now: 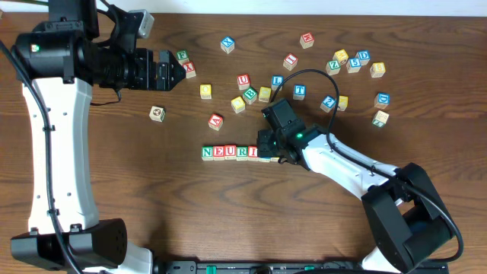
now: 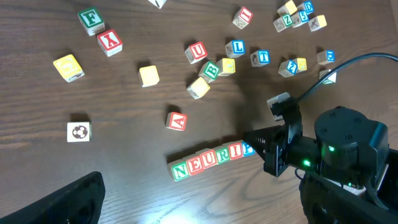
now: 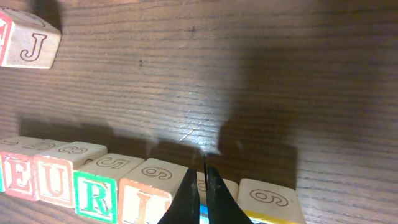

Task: Spell out NEURIPS

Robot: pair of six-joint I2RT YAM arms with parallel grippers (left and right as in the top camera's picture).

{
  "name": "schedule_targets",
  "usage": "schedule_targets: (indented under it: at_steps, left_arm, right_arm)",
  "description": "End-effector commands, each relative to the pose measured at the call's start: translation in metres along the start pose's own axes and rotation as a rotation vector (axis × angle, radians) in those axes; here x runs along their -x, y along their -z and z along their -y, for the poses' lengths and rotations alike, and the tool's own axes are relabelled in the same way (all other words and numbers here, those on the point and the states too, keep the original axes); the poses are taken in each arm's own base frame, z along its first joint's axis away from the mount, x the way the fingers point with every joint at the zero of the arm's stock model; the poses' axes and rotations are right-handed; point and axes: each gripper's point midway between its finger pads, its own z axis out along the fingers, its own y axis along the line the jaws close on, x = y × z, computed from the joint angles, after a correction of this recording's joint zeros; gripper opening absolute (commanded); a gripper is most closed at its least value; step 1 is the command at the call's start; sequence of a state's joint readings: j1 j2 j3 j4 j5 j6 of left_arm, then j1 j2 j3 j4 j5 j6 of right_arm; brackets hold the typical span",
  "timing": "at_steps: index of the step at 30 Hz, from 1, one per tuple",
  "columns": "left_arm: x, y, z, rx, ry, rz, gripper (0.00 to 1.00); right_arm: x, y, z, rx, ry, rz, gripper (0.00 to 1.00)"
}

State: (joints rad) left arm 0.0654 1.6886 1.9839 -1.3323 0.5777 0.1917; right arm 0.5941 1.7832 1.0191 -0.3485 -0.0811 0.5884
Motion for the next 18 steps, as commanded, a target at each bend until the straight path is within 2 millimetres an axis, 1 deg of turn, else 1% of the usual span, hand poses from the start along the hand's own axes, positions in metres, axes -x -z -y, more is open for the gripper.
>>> schedule_targets:
  at_steps: [1, 10, 16, 18]
  left_arm:
    - [0.003, 0.007, 0.004, -0.005, -0.023, 0.021, 0.98]
    - [0.003, 0.007, 0.004, -0.005, -0.023, 0.021, 0.98]
    - [0.003, 0.007, 0.004, -0.005, -0.022, 0.021, 0.98]
    - [0.003, 0.007, 0.004, -0.005, -0.023, 0.021, 0.98]
  right_arm:
    - [0.004, -0.001, -0.001, -0.016, -0.004, 0.014, 0.01]
    - [0.014, 0.0, 0.012, -0.045, -0.029, 0.039, 0.01]
    - [0.029, 0.002, 0.027, -0.048, -0.061, 0.068, 0.01]
    - [0.033, 0.003, 0.029, -0.031, -0.058, 0.07, 0.01]
